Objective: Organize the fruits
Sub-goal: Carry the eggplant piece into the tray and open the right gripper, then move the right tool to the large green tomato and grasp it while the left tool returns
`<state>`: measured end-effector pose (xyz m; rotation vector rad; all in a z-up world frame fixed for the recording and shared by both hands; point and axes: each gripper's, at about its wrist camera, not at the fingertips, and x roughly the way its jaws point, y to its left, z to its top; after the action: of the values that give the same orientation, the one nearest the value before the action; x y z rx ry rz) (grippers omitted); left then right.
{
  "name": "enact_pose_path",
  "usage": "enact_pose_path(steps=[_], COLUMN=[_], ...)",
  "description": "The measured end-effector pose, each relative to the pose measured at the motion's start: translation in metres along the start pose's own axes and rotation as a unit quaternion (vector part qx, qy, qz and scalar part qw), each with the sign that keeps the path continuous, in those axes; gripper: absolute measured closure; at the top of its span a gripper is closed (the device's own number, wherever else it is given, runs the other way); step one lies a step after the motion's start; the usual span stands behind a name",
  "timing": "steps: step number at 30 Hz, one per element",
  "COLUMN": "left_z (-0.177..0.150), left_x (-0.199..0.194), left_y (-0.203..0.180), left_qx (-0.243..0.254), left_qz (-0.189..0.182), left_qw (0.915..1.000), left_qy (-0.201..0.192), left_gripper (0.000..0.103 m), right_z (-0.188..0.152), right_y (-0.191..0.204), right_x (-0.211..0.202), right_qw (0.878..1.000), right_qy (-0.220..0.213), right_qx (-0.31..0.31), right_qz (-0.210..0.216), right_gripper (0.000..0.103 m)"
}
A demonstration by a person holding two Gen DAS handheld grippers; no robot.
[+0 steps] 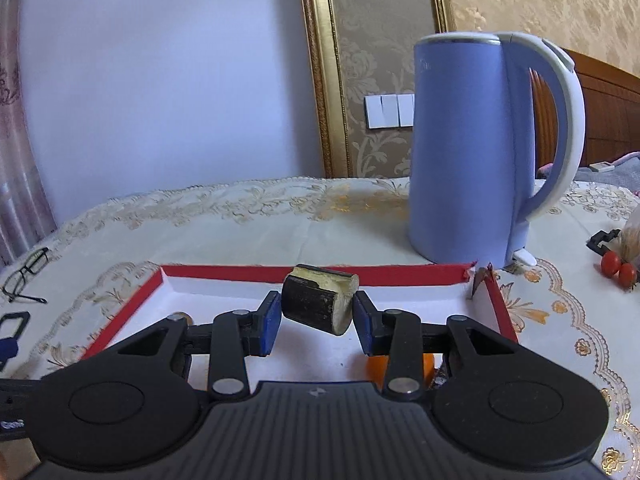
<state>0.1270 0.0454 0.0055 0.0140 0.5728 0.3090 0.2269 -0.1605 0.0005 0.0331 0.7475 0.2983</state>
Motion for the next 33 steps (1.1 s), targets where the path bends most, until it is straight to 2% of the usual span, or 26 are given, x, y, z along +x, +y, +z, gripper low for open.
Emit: enact_pose_path(steps=[14,24,29,33], left_z=[-0.003,-0.004,-0.004,-0.004], left_x=[-0.002,-0.003,-0.006,-0.005], left_y=[-0.007,-0.007,-0.008,-0.007], left_qx=[0.019,0.018,0.019,0.018], left_qz=[0.001,0.000,0.002,-0.001], left_qw=[0.9998,0.9998,0.9996,0.9997], left_qy=[-0.005,-0.013,-0.020,-0.017], left_gripper=[0.000,0.000,0.000,0.000], right_z=[-0.009,-0.010,-0.010,-0.008], right_y=[-0.009,-0.018,-0.023,-0.029], right_x=[0.018,0.012,0.003,-0.005], right_qw=[1.000,0.999,0.999,0.998], right_qy=[0.020,0.010,0.001,-0.002], right_qx=[0.007,0.036,0.045,0.061], right_qz=[-0.014,-0.006,-0.014,-0.002], right_gripper=[0.064,0.064,0.055,0.051])
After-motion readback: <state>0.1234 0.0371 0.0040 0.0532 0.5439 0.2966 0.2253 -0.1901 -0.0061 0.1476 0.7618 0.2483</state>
